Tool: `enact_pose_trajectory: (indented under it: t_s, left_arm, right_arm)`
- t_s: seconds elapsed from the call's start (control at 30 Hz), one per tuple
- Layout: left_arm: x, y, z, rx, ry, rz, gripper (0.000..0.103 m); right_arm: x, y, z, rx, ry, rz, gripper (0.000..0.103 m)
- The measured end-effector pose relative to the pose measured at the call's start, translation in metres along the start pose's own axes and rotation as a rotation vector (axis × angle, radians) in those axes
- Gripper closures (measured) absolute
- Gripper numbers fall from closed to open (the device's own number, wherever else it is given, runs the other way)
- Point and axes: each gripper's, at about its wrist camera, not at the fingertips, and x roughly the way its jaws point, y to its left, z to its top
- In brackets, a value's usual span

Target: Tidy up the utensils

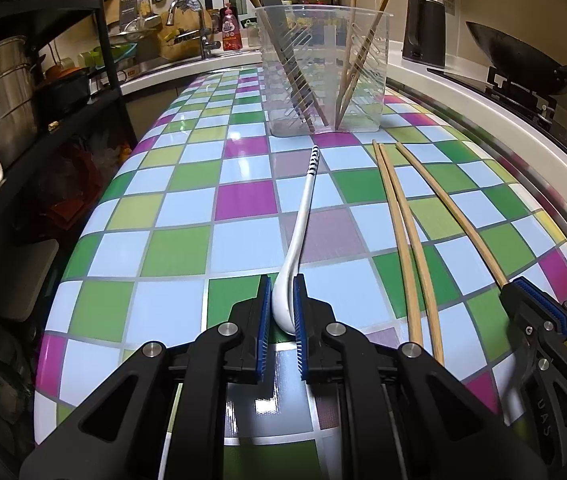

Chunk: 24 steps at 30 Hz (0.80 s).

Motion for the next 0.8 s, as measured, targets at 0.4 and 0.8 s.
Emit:
enact_pose_trajectory:
  t_s: [0.4,0.8]
  left_arm:
    - [0.001,-0.001,0.001,-0.004,0.005,-0.007,0.092]
    - [-0.009,0.004,0.003,-0.014,-0.014,-0.036,0.093]
  right_arm:
    - [0.000,0.002,0.000,-0.018,0.004,-0.010,0.097]
    - [-0.015,0.006,0.008,-0.036,-0.004,-0.028,0.097]
